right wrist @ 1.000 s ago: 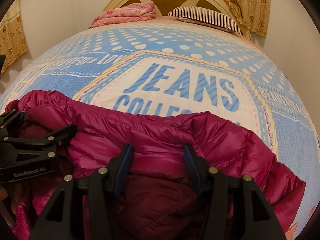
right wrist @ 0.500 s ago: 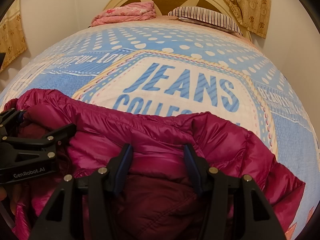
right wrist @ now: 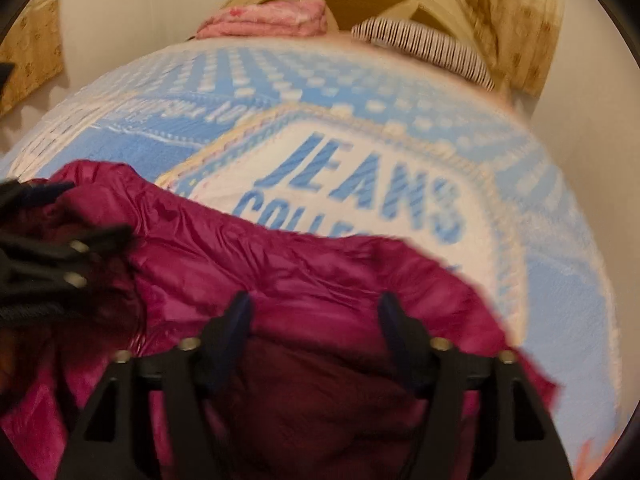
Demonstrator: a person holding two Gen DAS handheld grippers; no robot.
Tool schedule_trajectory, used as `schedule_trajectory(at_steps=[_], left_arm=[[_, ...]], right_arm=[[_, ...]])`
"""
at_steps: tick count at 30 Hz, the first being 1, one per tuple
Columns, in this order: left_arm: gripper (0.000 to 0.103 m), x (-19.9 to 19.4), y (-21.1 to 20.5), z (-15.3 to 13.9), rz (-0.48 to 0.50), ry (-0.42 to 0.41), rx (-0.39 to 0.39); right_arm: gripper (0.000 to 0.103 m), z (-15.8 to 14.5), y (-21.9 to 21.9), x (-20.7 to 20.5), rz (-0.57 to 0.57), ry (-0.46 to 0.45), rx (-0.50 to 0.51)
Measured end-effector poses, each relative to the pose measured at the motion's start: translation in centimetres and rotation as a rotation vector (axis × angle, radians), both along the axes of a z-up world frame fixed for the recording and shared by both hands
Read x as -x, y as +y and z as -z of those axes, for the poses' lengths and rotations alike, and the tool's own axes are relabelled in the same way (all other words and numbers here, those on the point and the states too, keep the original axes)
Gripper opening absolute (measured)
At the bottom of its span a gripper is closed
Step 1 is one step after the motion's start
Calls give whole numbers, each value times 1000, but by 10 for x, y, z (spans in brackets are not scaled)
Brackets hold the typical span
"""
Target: Fold large clothes
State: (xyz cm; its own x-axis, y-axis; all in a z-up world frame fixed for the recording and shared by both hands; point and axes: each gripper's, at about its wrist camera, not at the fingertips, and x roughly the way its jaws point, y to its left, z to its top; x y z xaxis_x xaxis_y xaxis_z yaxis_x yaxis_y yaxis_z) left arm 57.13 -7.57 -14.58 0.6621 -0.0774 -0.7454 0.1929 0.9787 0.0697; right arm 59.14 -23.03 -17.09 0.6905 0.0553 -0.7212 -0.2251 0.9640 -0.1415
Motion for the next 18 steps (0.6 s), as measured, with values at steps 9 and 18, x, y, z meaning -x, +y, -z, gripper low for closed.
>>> schedule_trajectory(at_steps=[9,18], left_arm=[[92,150,84,-23,12,-49,-45],[92,270,140,34,-96,46,-44]], right_arm=[[82,-26,-69,125,46,31,-144],[82,6,-107,265,138,94,-183]])
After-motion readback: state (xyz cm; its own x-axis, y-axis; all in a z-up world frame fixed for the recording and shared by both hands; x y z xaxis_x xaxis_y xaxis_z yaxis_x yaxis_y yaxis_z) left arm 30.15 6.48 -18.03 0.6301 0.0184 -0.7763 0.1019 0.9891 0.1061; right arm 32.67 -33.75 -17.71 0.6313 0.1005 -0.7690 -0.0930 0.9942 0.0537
